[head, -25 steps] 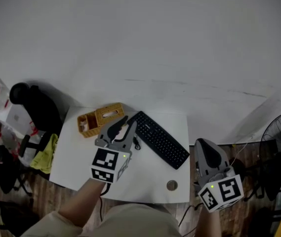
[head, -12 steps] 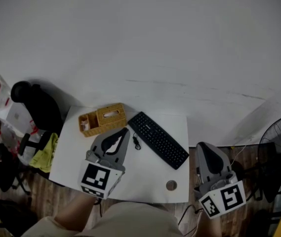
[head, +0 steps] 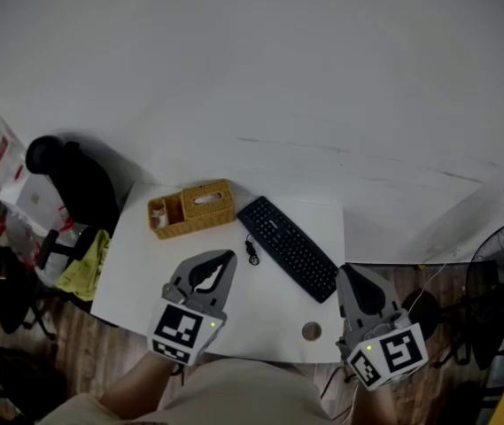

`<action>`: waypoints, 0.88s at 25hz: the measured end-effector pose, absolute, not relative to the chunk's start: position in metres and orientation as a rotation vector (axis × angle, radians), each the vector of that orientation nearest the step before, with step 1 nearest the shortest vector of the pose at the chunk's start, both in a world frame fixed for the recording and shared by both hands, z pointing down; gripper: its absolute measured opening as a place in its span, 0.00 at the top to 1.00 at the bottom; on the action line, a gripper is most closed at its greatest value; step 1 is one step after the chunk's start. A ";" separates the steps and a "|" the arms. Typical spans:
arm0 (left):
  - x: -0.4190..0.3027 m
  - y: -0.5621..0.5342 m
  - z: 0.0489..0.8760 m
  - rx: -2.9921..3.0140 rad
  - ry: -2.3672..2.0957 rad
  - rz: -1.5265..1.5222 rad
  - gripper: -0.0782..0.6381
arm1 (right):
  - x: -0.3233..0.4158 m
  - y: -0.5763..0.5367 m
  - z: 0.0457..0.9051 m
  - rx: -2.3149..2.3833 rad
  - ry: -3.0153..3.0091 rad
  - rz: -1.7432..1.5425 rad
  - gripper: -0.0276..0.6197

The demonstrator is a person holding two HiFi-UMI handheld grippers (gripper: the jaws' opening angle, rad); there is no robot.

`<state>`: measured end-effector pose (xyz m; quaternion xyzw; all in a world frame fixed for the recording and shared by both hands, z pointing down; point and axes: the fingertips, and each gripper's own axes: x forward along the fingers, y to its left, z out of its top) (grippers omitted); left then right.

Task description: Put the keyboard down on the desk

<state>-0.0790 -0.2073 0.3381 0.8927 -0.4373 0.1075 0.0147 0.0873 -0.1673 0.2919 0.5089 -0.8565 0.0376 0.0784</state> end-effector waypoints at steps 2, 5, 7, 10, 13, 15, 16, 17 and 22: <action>-0.079 -0.204 0.347 2.771 -1.354 0.358 0.86 | 0.086 -0.167 0.301 1.510 -2.557 0.145 0.92; -0.079 -0.199 0.358 2.753 -1.341 0.380 0.86 | 0.084 -0.168 0.318 1.488 -2.528 0.194 0.92; -0.077 -0.198 0.362 2.744 -1.329 0.387 0.86 | 0.086 -0.170 0.328 1.486 -2.496 0.217 0.92; -0.076 -0.201 0.362 2.749 -1.327 0.396 0.86 | 0.091 -0.173 0.337 1.496 -2.470 0.247 0.92; -0.077 -0.203 0.361 2.741 -1.328 0.398 0.86 | 0.095 -0.174 0.340 1.499 -2.466 0.268 0.92; -0.076 -0.205 0.361 2.743 -1.328 0.405 0.86 | 0.095 -0.177 0.342 1.494 -2.463 0.274 0.92; -0.076 -0.207 0.361 2.747 -1.332 0.414 0.86 | 0.095 -0.178 0.343 1.491 -2.462 0.277 0.92; -0.076 -0.209 0.361 2.750 -1.337 0.422 0.86 | 0.095 -0.179 0.344 1.487 -2.462 0.278 0.92; -0.081 -0.211 0.359 2.738 -1.352 0.411 0.86 | 0.096 -0.182 0.345 1.482 -2.463 0.286 0.92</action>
